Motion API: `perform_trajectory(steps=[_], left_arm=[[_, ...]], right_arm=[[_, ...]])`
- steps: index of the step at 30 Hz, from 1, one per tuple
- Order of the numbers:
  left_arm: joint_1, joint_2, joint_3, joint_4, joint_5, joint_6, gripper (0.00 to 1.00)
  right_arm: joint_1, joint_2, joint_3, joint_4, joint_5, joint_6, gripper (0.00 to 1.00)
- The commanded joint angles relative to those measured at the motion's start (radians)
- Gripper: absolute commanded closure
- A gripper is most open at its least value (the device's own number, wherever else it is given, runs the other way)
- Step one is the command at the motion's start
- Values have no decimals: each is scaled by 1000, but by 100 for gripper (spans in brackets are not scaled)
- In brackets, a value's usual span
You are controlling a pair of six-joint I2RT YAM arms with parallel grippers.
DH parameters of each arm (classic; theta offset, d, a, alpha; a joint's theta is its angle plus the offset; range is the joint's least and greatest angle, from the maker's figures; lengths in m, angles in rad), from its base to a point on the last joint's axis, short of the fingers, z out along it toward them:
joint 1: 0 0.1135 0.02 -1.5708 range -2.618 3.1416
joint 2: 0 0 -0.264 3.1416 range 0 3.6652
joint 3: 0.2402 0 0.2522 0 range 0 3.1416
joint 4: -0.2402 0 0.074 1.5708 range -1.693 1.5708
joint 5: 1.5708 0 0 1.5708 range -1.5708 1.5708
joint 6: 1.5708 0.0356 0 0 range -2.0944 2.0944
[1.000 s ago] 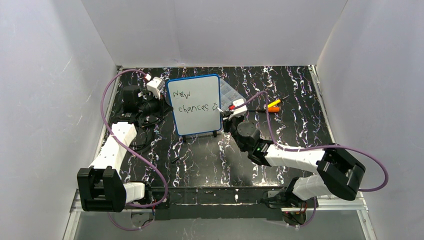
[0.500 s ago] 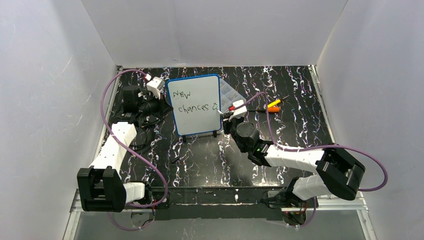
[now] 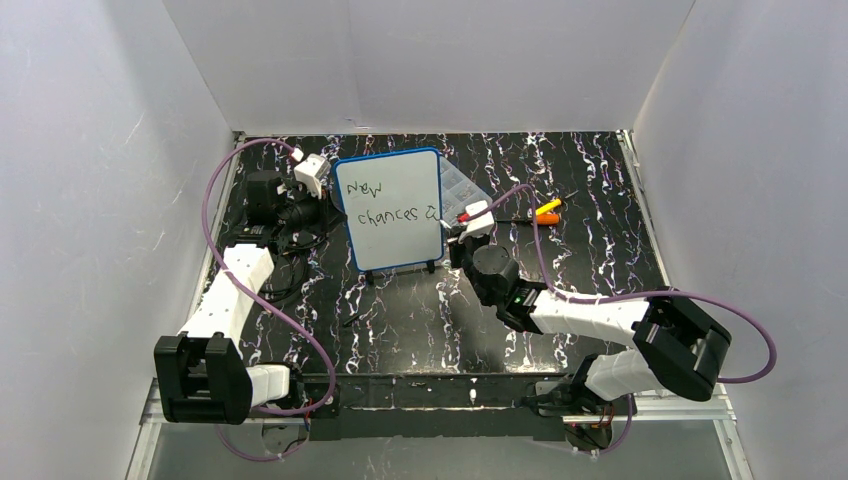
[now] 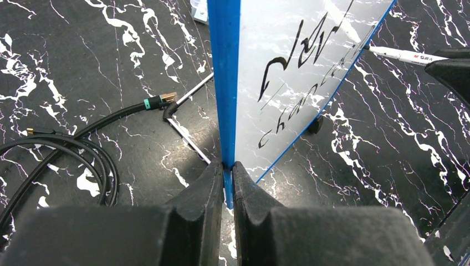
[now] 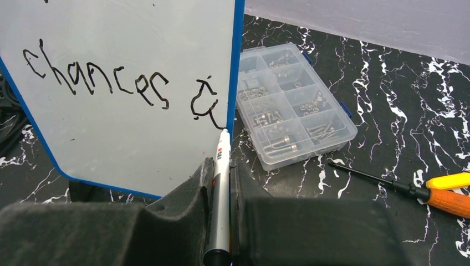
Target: Write a sentence on the whiteboard
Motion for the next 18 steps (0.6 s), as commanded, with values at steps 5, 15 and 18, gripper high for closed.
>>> perform_trajectory(steps=[5,15,18], left_arm=[[-2,-35,-8,18,21,3,100],[-2,-35,-8,18,20,2,100],[-2,-34,-8,18,21,2,100]], right_arm=[[-7,-11,61,91,36,-52,99],[-7,8,80,100,12,-57,99],[-7,13,82,101,5,-53,99]])
